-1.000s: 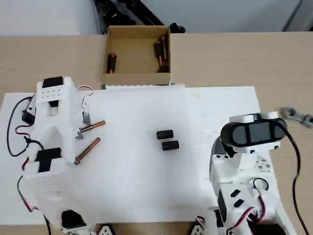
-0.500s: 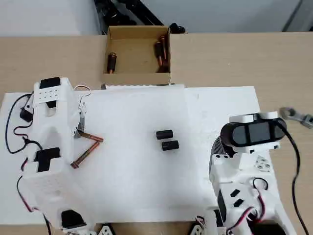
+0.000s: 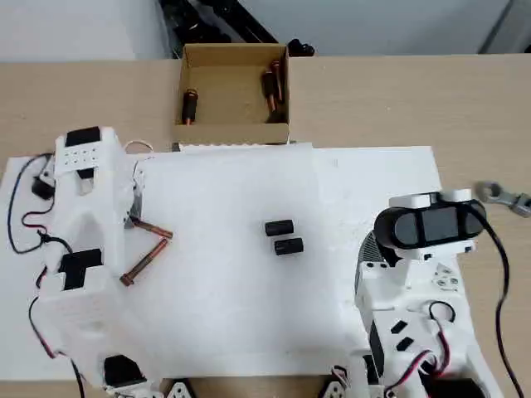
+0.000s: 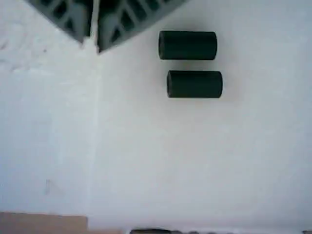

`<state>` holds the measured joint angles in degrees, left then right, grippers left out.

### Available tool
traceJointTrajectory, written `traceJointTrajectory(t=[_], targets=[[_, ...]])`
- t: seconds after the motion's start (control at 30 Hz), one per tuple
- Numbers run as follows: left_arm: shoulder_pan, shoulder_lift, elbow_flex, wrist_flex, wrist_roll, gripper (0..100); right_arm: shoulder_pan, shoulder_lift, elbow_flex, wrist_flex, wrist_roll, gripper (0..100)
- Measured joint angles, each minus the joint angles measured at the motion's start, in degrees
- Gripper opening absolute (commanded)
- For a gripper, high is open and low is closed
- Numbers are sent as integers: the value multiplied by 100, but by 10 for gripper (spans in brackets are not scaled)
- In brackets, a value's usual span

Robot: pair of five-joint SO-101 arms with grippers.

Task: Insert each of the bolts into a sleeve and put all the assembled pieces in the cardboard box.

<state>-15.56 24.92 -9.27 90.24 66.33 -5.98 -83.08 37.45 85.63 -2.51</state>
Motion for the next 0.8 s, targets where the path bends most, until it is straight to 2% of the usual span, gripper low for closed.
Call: traceJointTrajectory(t=[0.23,0.47,0.57,0.7,0.8], targets=[[62,0,-1732,782,-730,6,0,0,0,0,0,4],[220,0,-2620,879,-1899,6,0,0,0,0,-53,4],[290,0,-2813,879,-2734,6,-149,0,0,0,-352,7],[308,0,-3007,905,-4413,6,-721,0,0,0,-782,7],[360,0,-3209,905,-5029,6,-1029,0,79,-158,-862,7]])
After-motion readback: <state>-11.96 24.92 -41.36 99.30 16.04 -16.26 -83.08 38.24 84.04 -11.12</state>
